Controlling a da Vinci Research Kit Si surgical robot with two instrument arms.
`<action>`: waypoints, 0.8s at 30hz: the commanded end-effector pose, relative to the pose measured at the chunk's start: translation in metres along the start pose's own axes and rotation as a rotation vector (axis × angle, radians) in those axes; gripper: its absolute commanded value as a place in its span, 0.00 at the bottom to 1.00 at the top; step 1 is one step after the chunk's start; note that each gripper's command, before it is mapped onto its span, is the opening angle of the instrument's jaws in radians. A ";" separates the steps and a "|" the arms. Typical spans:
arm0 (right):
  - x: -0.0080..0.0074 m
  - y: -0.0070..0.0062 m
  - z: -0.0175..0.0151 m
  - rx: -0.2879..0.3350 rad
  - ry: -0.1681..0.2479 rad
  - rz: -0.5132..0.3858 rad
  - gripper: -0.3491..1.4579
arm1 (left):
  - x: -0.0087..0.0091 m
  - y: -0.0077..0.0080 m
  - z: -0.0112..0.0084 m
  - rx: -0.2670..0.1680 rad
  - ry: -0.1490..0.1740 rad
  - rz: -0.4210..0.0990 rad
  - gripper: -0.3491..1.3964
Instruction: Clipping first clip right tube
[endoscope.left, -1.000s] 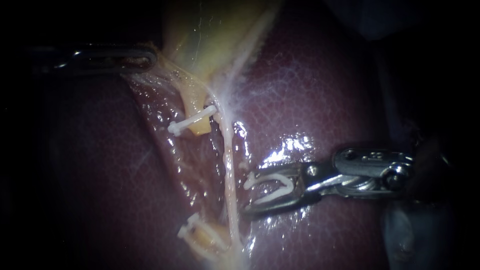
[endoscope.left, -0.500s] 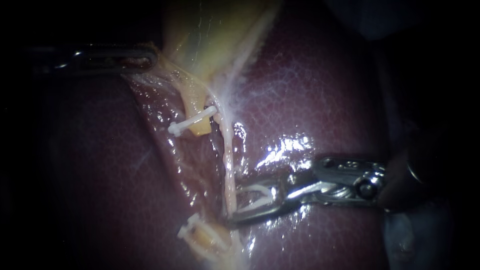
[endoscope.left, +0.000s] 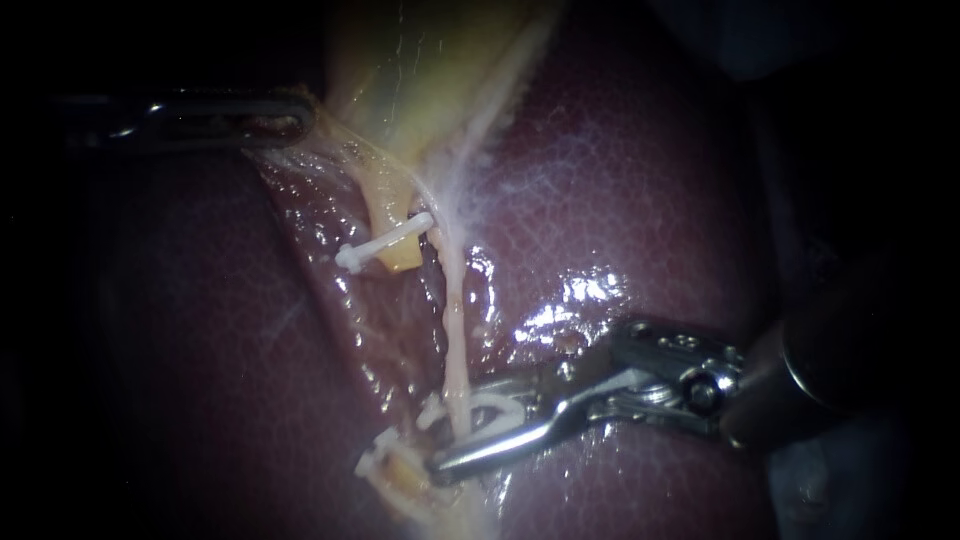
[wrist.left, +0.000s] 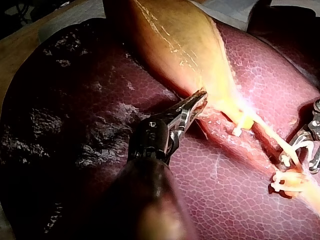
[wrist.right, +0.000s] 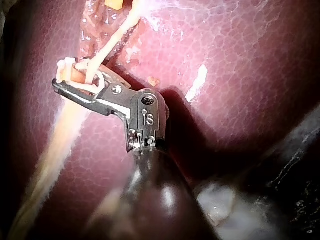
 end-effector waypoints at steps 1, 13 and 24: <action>0.0002 -0.0004 0.0000 0.012 0.007 0.001 0.45 | 0.0000 0.0000 0.0000 0.001 0.000 0.000 0.00; 0.0015 -0.0025 0.0004 0.051 0.032 0.004 0.44 | 0.0000 0.0000 0.0000 0.001 0.000 0.000 0.00; 0.0008 -0.0019 0.0003 0.057 0.025 0.000 0.38 | 0.0000 0.0000 0.0000 0.001 0.000 0.000 0.00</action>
